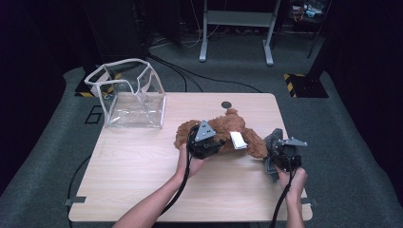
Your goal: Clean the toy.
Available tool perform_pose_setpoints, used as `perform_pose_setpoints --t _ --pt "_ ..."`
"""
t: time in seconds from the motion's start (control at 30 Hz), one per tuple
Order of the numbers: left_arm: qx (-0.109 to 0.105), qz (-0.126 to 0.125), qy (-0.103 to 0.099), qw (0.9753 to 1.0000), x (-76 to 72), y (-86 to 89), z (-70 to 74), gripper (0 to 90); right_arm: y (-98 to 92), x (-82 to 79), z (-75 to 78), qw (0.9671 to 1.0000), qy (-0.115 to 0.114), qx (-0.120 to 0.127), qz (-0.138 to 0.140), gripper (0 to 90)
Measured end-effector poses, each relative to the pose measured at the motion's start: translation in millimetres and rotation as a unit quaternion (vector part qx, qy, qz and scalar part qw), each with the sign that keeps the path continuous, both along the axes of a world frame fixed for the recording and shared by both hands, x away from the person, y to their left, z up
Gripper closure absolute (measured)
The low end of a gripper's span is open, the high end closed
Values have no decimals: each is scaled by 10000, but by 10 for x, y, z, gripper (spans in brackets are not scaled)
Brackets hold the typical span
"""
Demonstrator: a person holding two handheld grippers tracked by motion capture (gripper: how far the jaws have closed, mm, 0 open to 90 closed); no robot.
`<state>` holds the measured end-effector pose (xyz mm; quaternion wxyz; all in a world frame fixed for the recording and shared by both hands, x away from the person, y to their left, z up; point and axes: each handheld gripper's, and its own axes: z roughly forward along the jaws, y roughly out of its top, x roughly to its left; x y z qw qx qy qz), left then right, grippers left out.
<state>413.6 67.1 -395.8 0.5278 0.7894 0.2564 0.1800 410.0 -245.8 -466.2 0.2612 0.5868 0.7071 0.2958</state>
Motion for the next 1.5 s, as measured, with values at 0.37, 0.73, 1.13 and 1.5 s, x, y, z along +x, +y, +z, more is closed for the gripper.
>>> perform_pose_setpoints --t 0.37,0.73,1.13,1.5 --pt "480 606 570 9954 393 213 -428 695 97 33 -76 9999 105 -16 98 716" --pt "603 996 315 9927 331 312 -526 443 160 36 -85 9998 126 6 173 716" --pt "805 1608 -148 9836 109 613 -581 279 209 55 -92 9996 149 45 243 718" --pt "750 1926 -123 9783 135 693 -699 328 218 46 -96 9996 124 116 221 717"
